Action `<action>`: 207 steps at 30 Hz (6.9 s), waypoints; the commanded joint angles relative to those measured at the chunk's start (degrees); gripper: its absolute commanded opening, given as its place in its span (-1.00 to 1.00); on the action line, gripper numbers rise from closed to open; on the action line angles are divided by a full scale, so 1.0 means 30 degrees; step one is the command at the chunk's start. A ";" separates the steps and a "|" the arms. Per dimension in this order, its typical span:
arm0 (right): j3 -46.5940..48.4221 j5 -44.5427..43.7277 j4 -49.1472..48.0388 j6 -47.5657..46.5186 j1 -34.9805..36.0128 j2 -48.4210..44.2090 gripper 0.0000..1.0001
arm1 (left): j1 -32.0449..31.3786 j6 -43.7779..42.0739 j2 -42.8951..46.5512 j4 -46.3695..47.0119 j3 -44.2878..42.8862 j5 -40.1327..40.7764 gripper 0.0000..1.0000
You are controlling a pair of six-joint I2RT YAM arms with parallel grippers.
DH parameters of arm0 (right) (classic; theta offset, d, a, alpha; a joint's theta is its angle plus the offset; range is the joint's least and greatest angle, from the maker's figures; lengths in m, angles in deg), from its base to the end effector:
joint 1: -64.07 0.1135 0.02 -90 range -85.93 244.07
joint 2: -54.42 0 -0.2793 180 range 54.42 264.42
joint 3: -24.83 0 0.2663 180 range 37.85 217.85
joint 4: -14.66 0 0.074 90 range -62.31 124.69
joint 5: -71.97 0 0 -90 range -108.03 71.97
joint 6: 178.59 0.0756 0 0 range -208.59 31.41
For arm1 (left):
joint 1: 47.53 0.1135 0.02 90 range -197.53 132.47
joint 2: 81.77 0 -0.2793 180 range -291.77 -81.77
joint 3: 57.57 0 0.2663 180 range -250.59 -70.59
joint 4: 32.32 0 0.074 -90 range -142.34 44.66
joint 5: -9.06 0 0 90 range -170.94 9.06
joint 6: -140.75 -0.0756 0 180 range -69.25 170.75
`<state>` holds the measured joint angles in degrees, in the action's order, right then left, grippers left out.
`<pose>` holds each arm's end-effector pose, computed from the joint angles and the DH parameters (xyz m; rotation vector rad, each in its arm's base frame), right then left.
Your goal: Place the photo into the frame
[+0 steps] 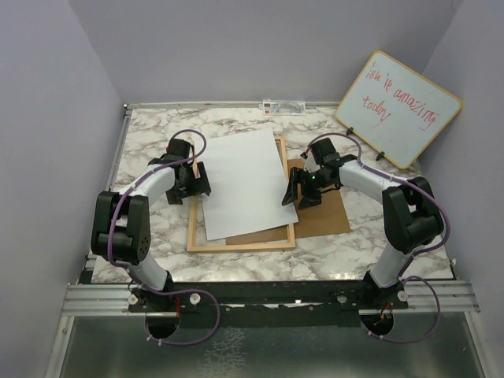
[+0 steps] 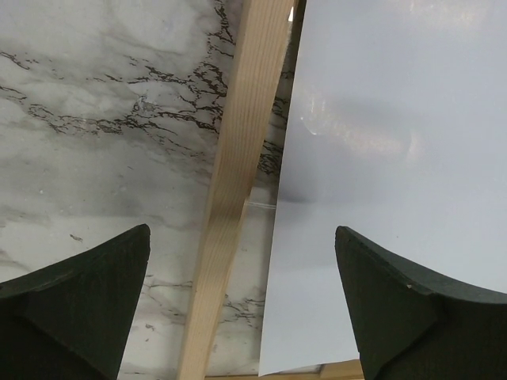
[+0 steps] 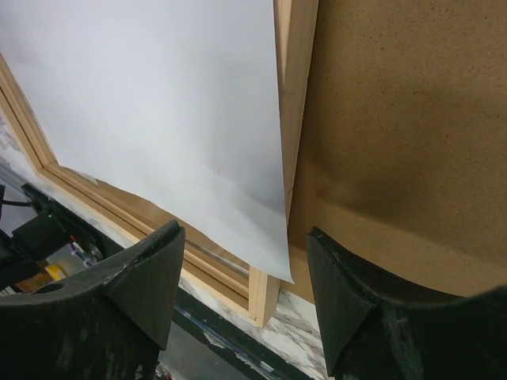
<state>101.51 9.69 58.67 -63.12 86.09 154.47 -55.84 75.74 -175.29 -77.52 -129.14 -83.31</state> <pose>0.3274 0.1703 0.1528 -0.0547 2.8510 0.8726 0.3382 -0.0526 0.1549 -0.3894 2.7357 -0.2148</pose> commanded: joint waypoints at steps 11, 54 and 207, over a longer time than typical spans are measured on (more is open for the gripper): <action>-0.0671 0.2865 -0.0482 -0.0802 -0.0056 0.0676 0.14 | 0.0146 -0.0077 -0.0437 0.1115 0.0556 -0.1979 0.98; -0.2271 0.5185 0.2194 -0.3340 -0.0070 -0.0516 -0.99 | 0.0498 0.0741 0.0217 0.2059 0.0291 -0.3986 0.98; -0.9207 0.4088 -0.0024 0.0366 -0.6670 -0.7522 0.45 | -0.6926 -0.4113 -1.5363 0.0235 -2.0792 0.1415 0.98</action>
<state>76.61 9.89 53.03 -55.99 65.85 131.76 -76.41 71.02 -217.14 -78.62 -186.18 -76.73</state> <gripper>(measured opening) 0.717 0.990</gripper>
